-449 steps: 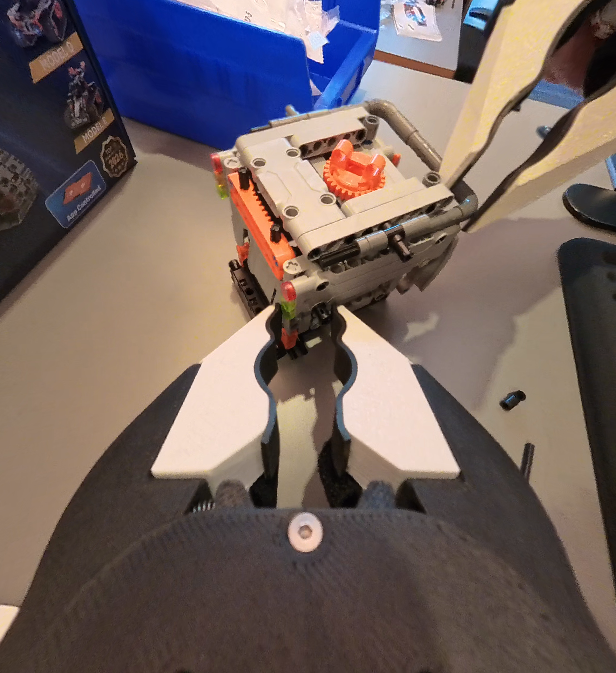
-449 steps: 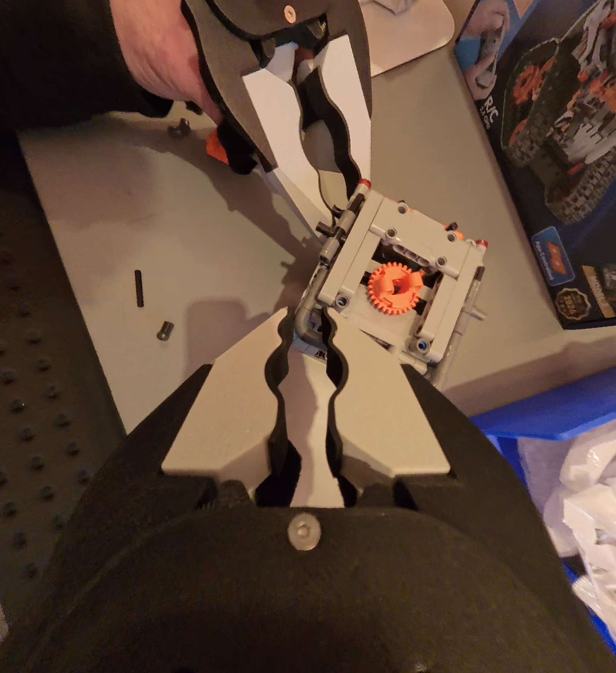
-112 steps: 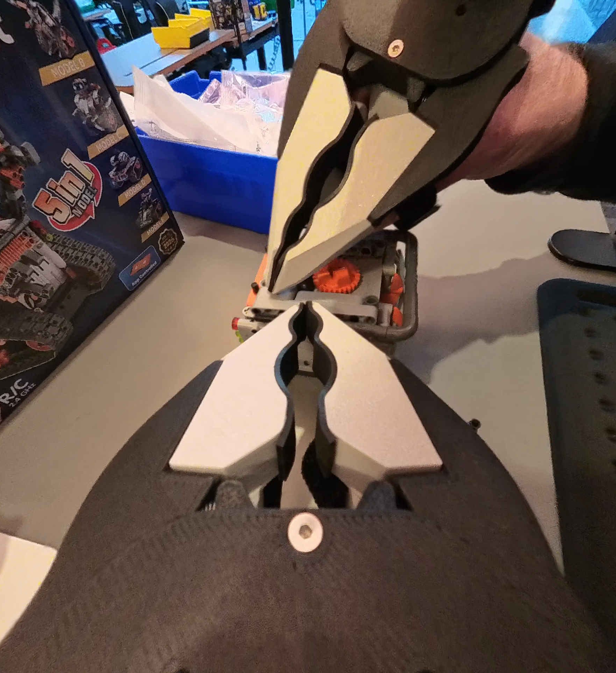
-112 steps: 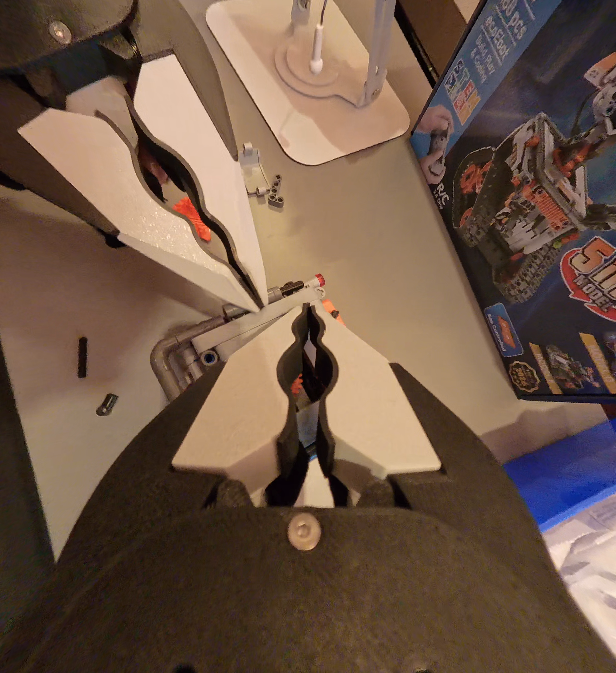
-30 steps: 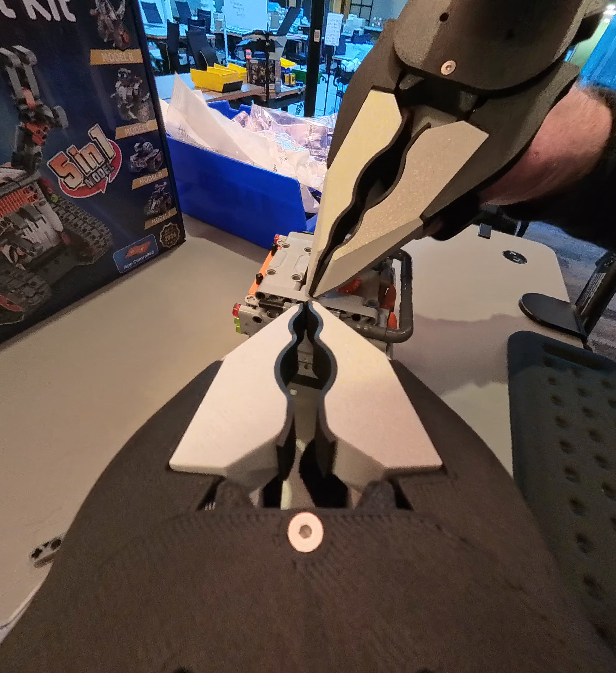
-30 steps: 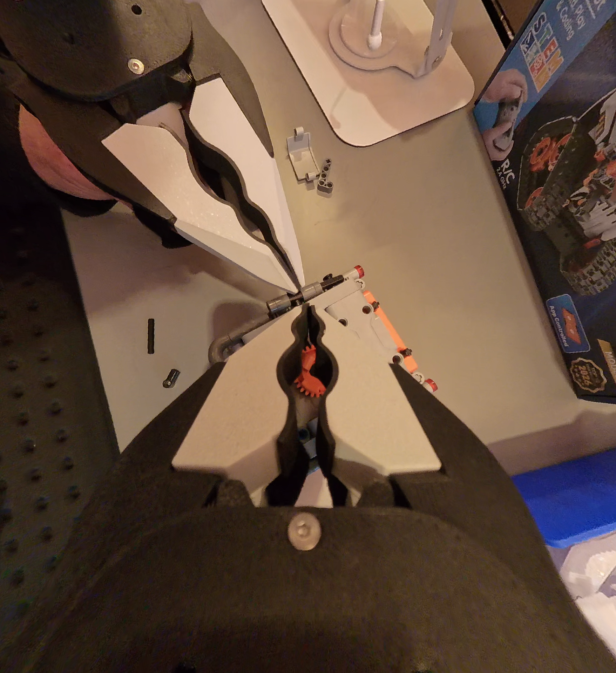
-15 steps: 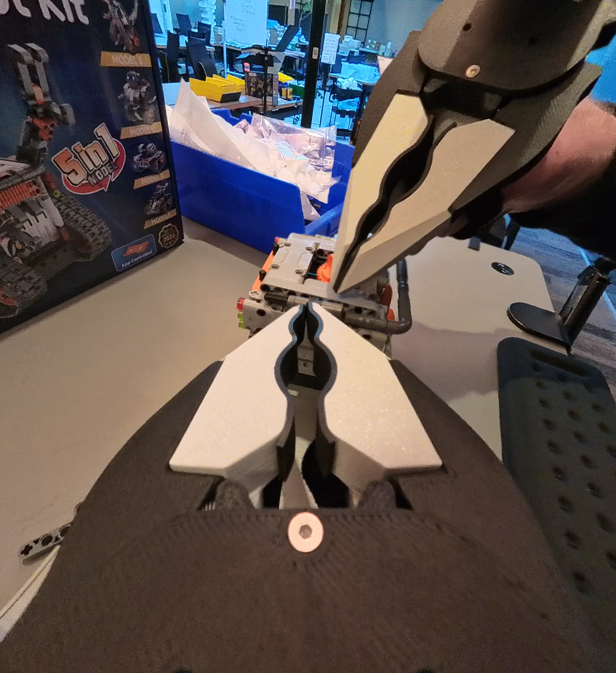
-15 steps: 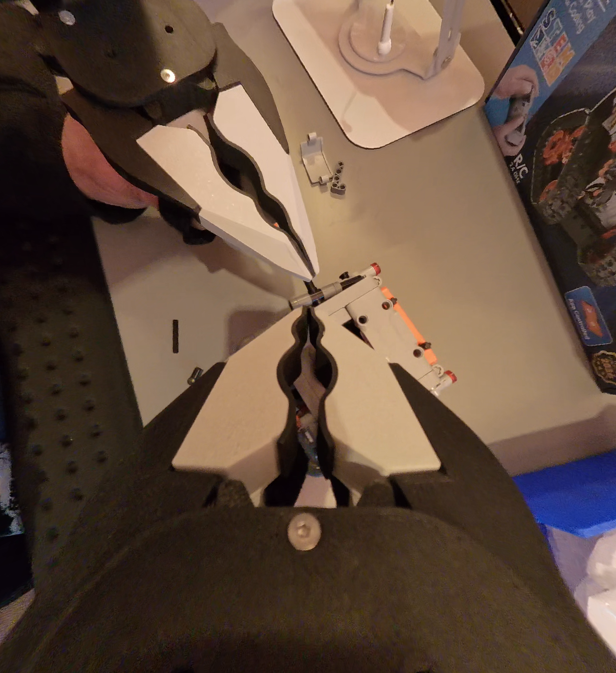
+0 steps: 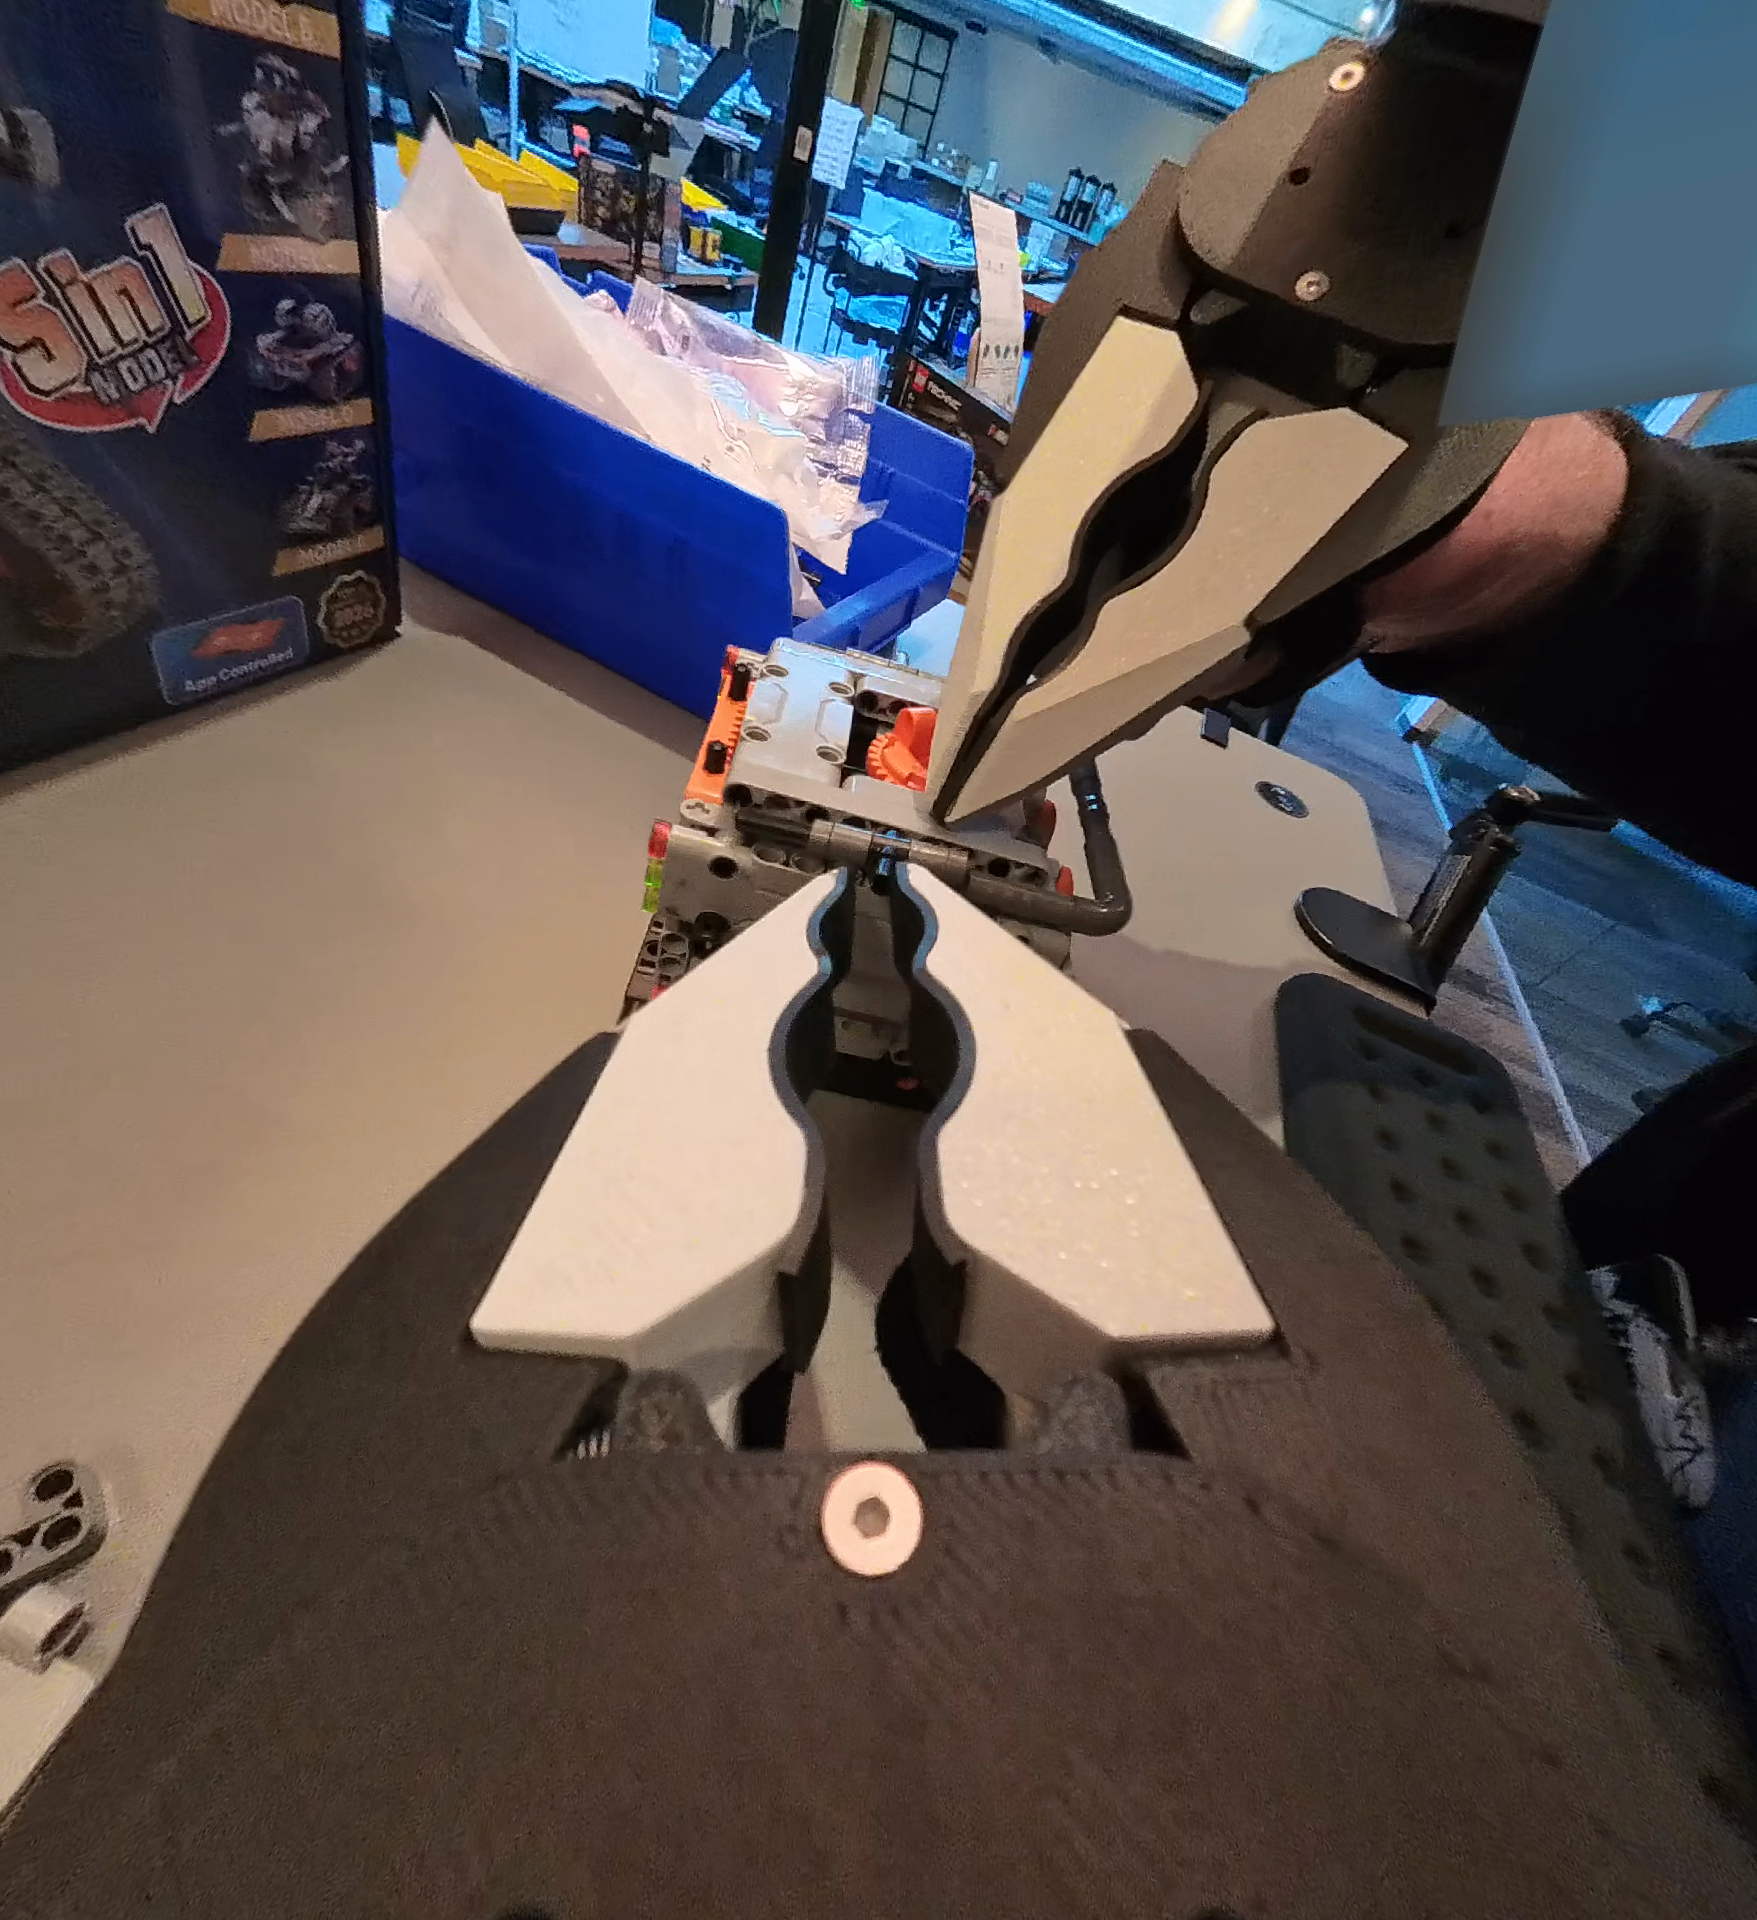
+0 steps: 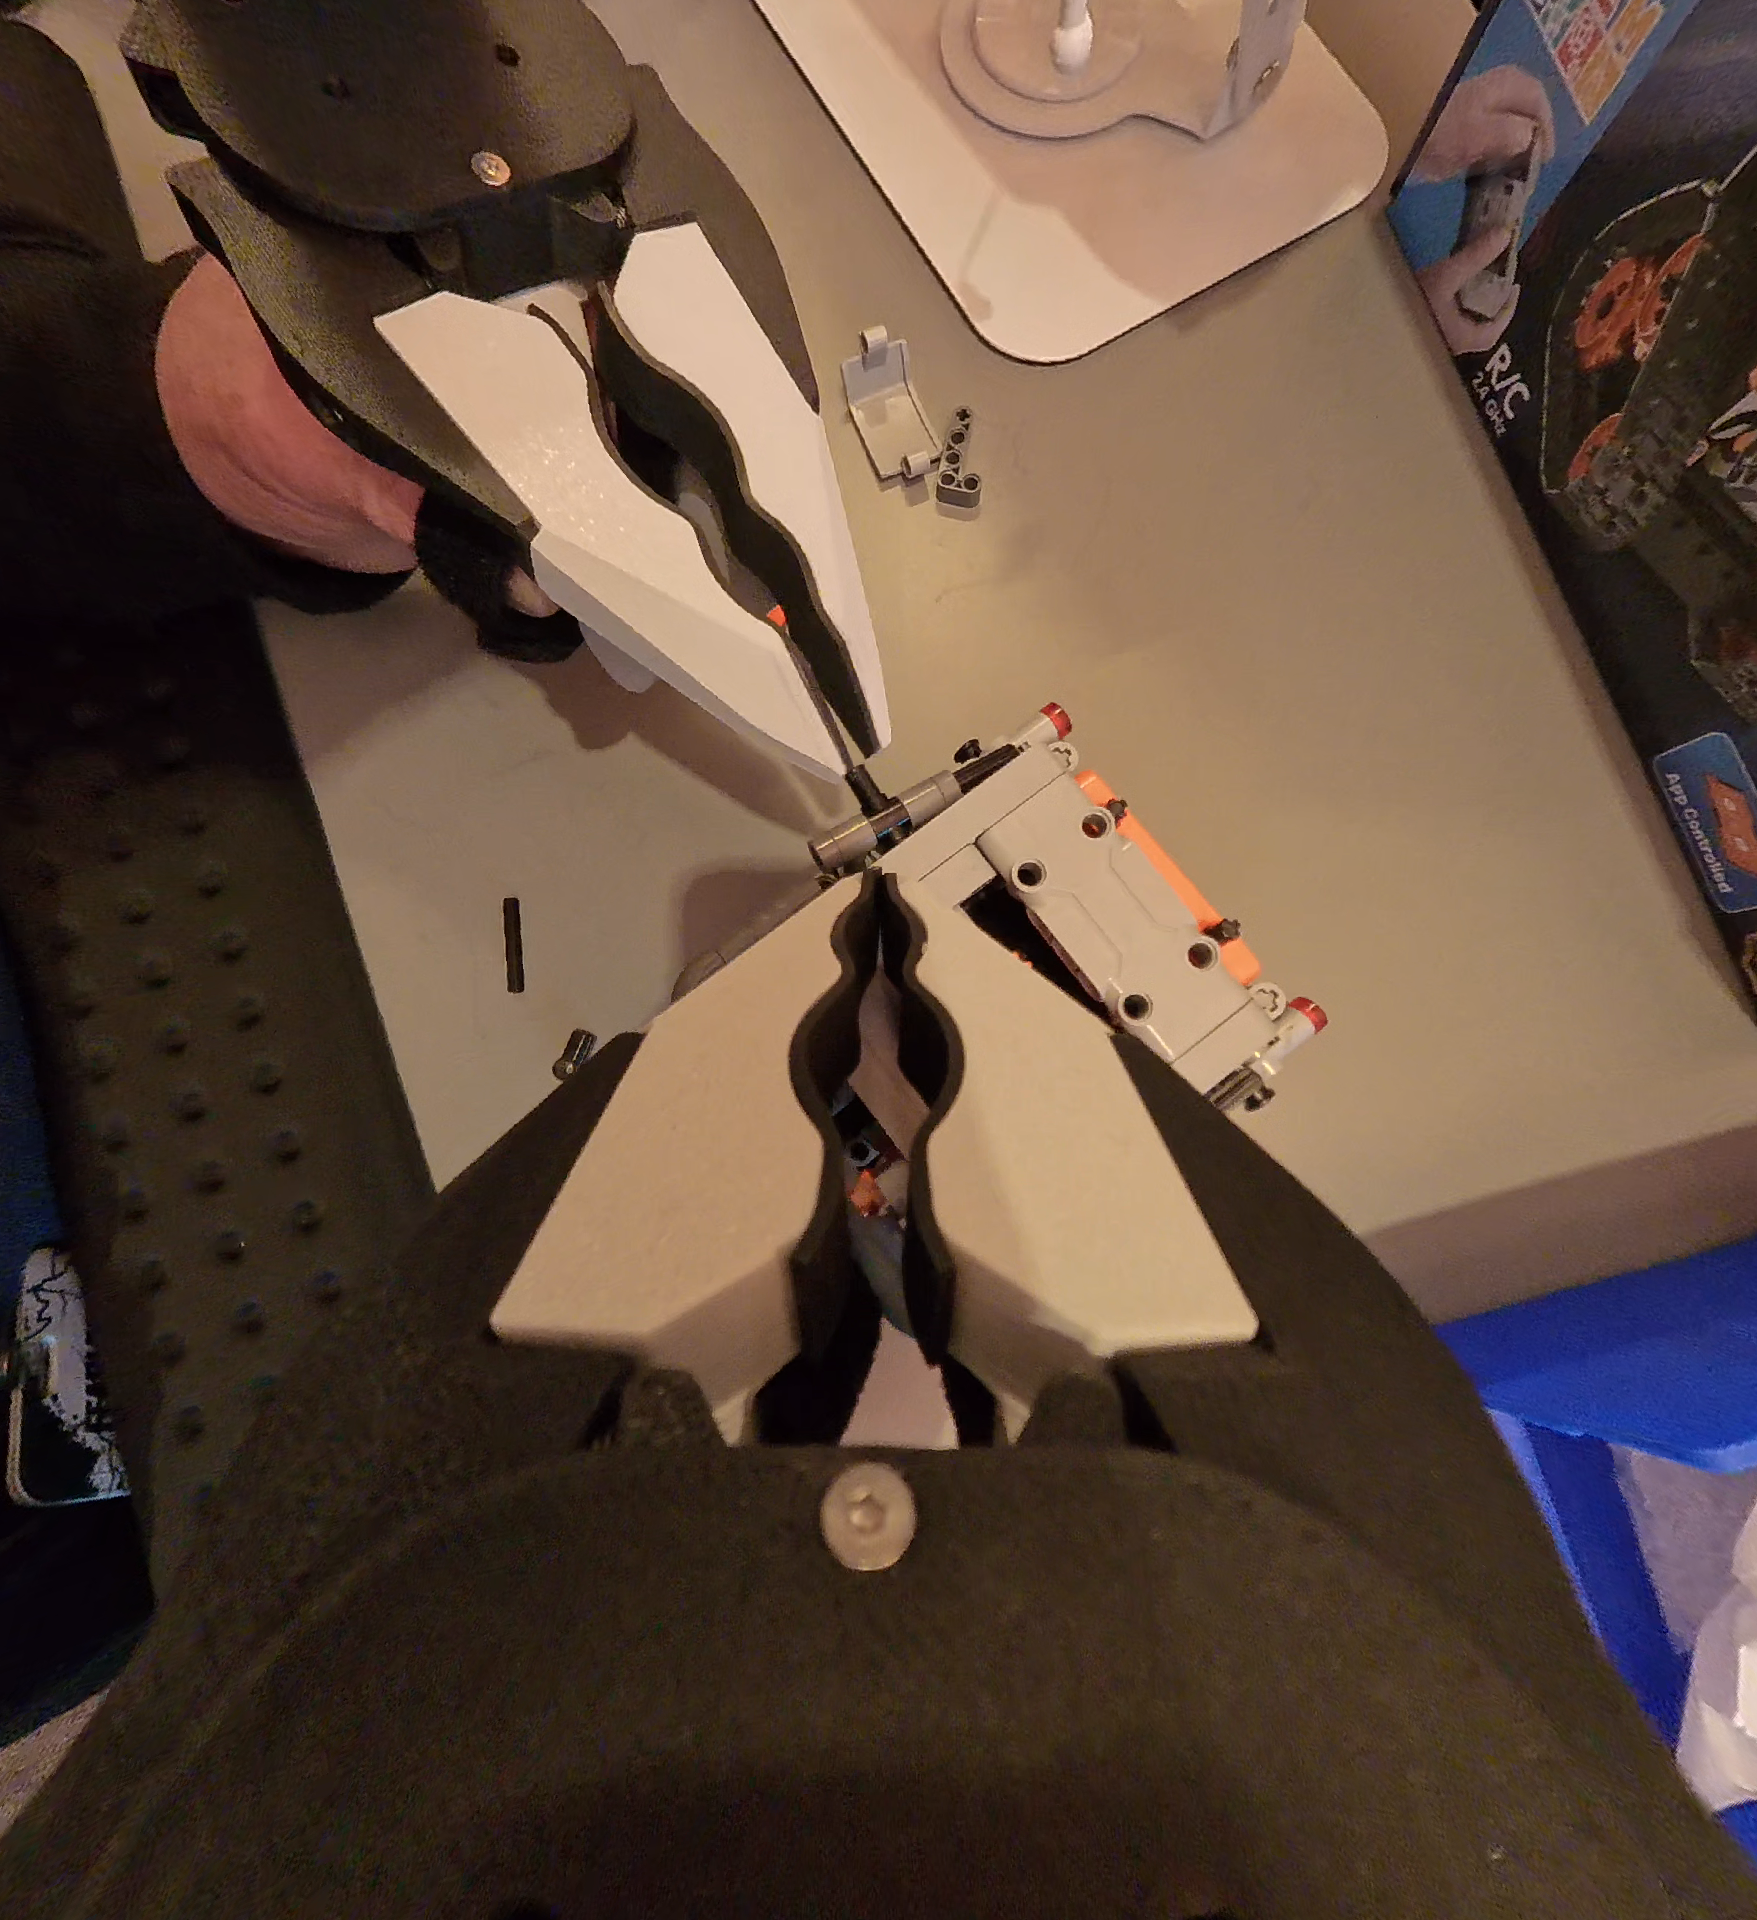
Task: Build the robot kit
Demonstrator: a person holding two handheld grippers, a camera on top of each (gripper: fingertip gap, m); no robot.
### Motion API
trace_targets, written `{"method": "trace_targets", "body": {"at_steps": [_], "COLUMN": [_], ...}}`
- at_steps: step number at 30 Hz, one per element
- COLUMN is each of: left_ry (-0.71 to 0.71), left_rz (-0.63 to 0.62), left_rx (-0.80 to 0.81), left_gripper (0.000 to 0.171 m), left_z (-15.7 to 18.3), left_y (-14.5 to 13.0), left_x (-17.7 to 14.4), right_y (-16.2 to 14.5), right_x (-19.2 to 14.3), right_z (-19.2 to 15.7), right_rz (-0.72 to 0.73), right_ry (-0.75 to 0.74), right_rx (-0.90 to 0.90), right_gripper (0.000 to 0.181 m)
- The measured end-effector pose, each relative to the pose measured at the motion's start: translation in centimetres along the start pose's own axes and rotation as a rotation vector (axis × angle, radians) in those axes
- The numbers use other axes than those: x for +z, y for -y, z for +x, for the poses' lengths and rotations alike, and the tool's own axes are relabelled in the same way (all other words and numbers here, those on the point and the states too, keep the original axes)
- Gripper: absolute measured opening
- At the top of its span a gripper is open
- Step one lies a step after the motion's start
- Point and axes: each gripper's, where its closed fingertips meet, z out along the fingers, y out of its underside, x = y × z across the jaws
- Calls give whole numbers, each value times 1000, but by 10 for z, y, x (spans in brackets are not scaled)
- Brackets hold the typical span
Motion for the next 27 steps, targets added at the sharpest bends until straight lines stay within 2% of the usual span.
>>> {"method": "trace_targets", "body": {"at_steps": [3, 6, 13, 27], "left_ry": [-22, -54, -92, 59], "left_rz": [-4, -35, -28, -54], "left_rx": [-16, -29, -127, 100], "left_gripper": [3, 12, 14, 13], "left_z": [2, 9, 10, 13], "left_y": [-1, -5, -3, -6], "left_x": [0, 5, 8, 14], "right_y": [-1, -1, -1, -6], "right_x": [0, 1, 0, -3], "right_z": [-1, -1, 0, 3], "right_rz": [1, 6, 28, 51], "right_ry": [3, -2, 1, -7], "right_rx": [3, 4, 24, 43], "right_gripper": [0, 0, 0, 0]}}
